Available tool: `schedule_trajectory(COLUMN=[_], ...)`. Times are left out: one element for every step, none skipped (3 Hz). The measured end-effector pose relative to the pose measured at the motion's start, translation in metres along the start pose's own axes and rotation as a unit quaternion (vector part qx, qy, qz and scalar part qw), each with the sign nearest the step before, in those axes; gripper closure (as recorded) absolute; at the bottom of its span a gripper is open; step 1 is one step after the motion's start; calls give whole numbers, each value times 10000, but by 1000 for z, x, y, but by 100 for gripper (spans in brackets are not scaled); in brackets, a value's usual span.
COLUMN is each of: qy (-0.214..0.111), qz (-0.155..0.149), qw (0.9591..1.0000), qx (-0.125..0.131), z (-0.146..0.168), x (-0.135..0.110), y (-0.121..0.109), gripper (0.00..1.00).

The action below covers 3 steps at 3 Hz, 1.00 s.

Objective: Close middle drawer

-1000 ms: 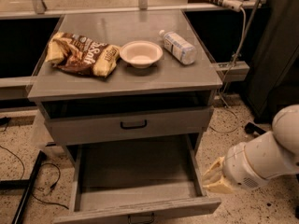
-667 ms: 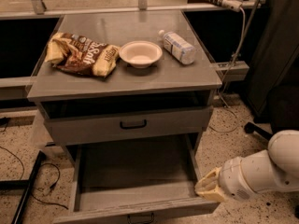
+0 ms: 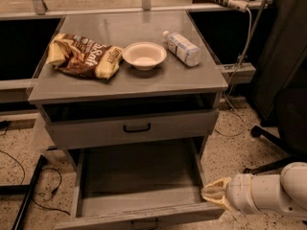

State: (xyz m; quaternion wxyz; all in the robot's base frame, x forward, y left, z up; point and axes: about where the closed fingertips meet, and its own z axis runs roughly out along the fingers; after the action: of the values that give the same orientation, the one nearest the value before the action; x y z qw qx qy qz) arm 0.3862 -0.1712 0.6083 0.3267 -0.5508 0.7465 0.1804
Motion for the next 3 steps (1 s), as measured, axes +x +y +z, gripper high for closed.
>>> schedule_trajectory(qy=[1, 45, 291], qz=[0, 31, -56], qw=[10000, 9997, 9987], qx=[-3, -233, -404], z=[0, 14, 43], x=[0, 7, 24], y=[0, 19, 50], gripper=[100, 100, 100])
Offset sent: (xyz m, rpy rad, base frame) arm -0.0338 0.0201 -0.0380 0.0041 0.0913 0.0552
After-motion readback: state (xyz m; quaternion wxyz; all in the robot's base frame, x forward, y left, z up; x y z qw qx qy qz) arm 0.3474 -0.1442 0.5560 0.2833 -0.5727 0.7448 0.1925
